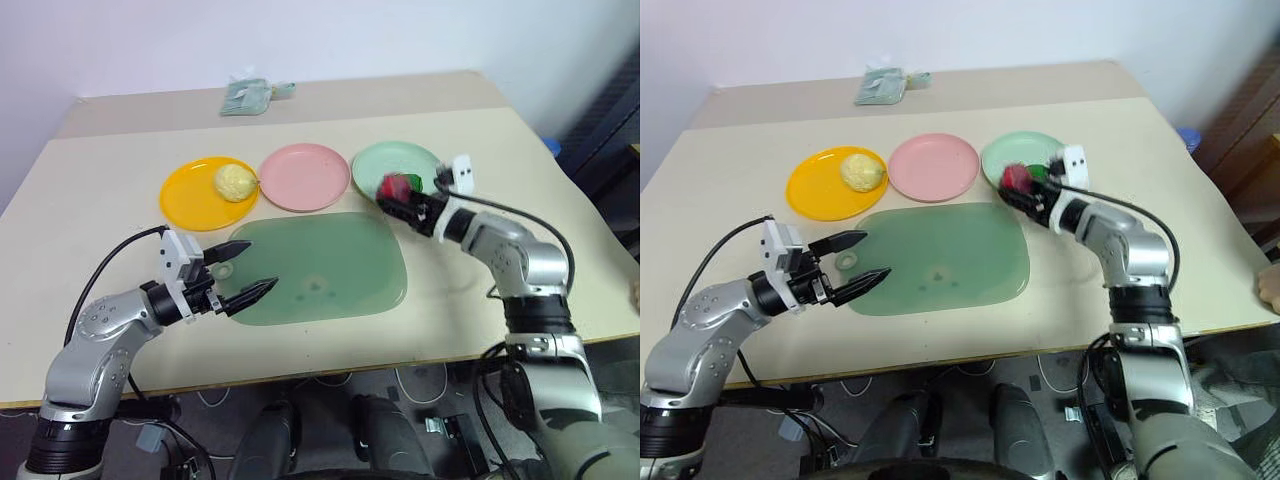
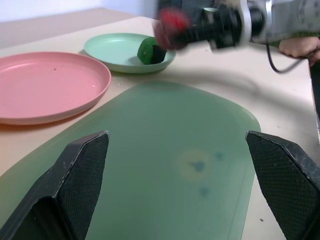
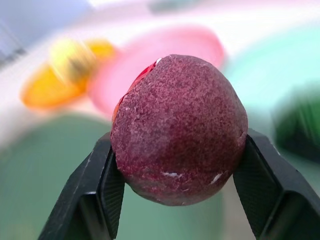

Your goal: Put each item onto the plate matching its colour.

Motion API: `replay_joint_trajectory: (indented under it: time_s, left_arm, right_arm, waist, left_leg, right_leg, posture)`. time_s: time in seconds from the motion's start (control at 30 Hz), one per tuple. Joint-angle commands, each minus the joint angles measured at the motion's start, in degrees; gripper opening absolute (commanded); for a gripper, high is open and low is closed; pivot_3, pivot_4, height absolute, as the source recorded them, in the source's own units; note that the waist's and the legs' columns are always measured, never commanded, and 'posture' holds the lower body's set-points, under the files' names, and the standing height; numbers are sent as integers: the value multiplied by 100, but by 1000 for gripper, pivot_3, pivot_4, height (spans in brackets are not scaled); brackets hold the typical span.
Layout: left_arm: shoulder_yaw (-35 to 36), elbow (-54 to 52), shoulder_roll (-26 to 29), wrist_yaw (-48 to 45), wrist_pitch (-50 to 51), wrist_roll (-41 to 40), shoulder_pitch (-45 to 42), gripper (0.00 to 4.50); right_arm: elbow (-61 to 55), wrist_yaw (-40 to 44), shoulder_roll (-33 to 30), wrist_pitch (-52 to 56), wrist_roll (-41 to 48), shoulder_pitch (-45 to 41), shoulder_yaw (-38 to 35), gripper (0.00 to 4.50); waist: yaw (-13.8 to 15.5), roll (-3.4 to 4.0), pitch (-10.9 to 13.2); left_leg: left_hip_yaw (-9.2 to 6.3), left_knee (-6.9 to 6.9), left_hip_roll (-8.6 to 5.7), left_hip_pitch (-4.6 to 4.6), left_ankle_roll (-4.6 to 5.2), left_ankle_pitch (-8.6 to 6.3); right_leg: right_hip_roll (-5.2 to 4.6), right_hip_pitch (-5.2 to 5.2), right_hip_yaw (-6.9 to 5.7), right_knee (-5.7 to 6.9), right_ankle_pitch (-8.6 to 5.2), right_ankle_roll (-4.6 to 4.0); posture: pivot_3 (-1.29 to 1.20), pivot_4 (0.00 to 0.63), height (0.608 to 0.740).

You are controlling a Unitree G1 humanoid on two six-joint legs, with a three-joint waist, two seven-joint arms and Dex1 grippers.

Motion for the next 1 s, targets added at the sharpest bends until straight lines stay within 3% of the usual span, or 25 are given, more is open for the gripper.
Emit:
replay_joint_trajectory:
  time_s: [0.03,0.17,0.3,0.57,0.7,1.0]
  left_arm:
    - [180,-177,-18,106,-126,-40,85,4500]
    - [213,-224,-153,307,-261,46,178,4500]
    - [202,-389,-208,622,-258,177,327,4500]
    - [183,-463,-323,1177,-384,601,531,4500]
    - [102,-418,-340,1296,-469,819,510,4500]
    - [-114,255,-637,1302,-1656,1462,43,4500]
  right_arm:
    - [1079,-163,497,-1011,-383,-977,219,2439]
    - [3253,-541,982,-2318,-1082,-1918,439,2439]
    - [4652,-877,1261,-3128,-1551,-2417,563,2439]
    - [5485,-1109,1515,-3641,-1946,-2682,508,2439]
    - [5503,-1123,1485,-3721,-1970,-2693,426,4372]
    - [4704,-580,1254,-3783,-1466,-2522,-125,4452]
  waist:
    - [3,0,0]
    - [53,-2,-1]
    - [68,-2,-1]
    - [-9,2,2]
    - [-33,2,2]
    - [-62,2,2]
  left_leg:
    - [0,-1,0,0,0,0]
    - [-1,-3,-1,0,-1,0]
    - [-4,-4,-8,-6,-1,-1]
    - [-3,-16,-5,-7,-12,5]
    - [-4,-15,-5,-7,-12,6]
    - [-3,-15,-6,-7,-12,5]
  right_leg:
    - [0,-1,0,3,0,0]
    - [-2,-1,-2,4,0,0]
    - [-9,0,-2,-9,0,-3]
    - [-3,-20,2,12,0,-5]
    - [-3,-19,2,14,0,-6]
    - [-4,-18,1,11,1,-5]
  posture:
    - [0,150,740]
    - [0,150,740]
    - [0,150,740]
    - [0,150,740]
    - [0,150,740]
    - [0,150,740]
